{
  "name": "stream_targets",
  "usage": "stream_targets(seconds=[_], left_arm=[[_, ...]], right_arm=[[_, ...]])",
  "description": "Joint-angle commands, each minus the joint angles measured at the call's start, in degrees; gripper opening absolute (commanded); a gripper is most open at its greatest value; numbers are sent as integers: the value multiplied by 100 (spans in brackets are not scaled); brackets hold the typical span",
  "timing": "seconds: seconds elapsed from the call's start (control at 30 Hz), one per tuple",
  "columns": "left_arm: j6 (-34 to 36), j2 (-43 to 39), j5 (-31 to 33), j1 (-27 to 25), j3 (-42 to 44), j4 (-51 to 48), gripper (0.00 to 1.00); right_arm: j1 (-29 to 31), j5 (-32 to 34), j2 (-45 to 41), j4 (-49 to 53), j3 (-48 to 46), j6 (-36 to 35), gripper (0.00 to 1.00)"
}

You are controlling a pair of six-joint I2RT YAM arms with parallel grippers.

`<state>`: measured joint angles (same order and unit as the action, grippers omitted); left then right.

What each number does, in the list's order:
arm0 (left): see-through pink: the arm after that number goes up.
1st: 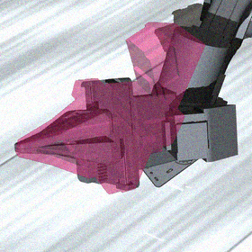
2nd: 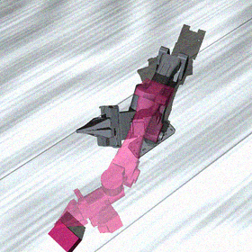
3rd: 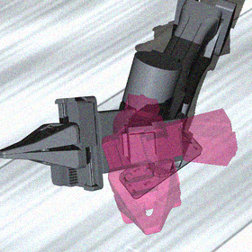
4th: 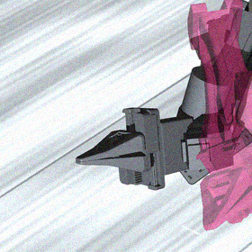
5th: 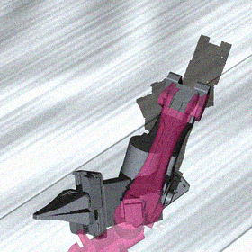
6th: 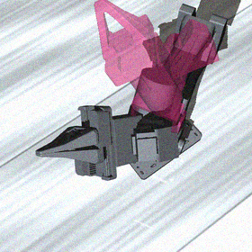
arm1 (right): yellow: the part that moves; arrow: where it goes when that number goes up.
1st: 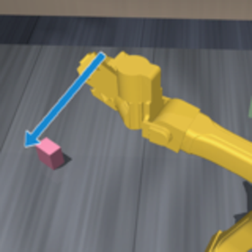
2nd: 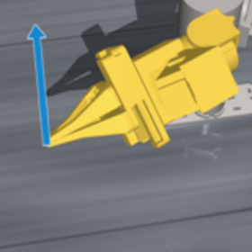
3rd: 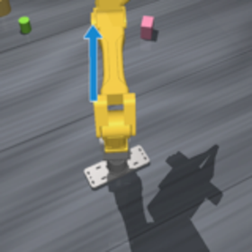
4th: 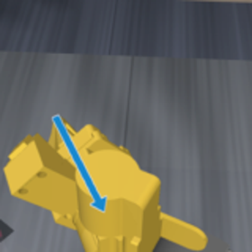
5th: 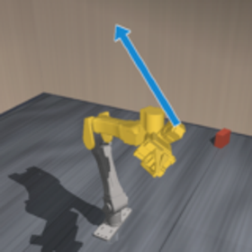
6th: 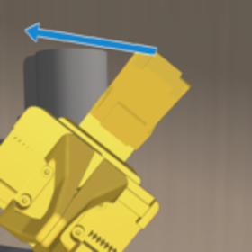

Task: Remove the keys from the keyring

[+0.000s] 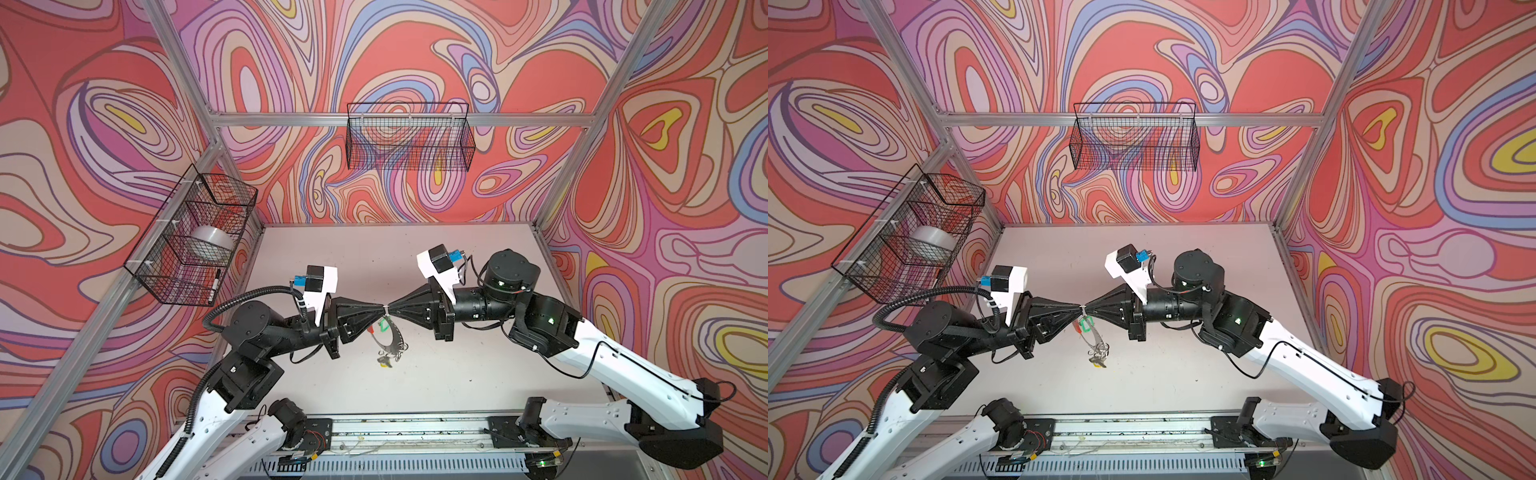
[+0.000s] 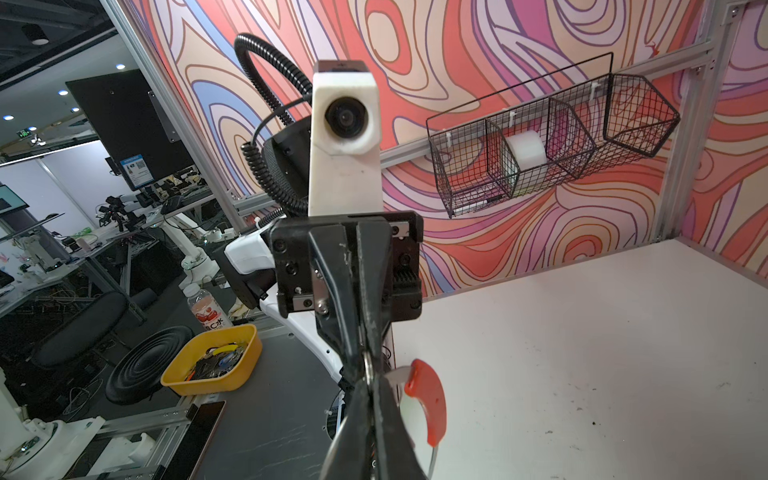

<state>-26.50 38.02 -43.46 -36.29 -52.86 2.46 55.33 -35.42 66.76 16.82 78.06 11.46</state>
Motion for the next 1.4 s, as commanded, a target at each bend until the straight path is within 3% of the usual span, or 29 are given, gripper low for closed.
stream_targets(seconds=[0.0,0.07,0.23,0.4,0.5,0.73,0.87,1.03,1.37], left_arm=[[159,-1,-92,-1,-297,-384,31],[271,11,-99,4,-426,-726,36],[557,110,-180,-3,-764,-1581,37],[664,-8,-21,-2,-733,-1894,41],[651,-170,191,-1,-615,-1836,51],[720,-449,550,-1,-455,-1802,63],[688,-540,610,2,-340,-1549,65],[682,-557,591,0,-297,-1573,68],[664,-689,631,-1,-10,-1493,69]], right_arm=[[39,25,124,860,444,-303,0],[44,68,257,1450,792,-513,0],[39,252,584,2700,1616,-953,0],[39,416,697,2878,1711,-777,0],[41,857,591,2779,1430,-615,0],[39,1750,484,2744,881,-169,40],[39,1816,448,2696,438,55,45],[41,2061,439,2691,-486,831,49],[39,2288,710,1882,-3030,3060,39]])
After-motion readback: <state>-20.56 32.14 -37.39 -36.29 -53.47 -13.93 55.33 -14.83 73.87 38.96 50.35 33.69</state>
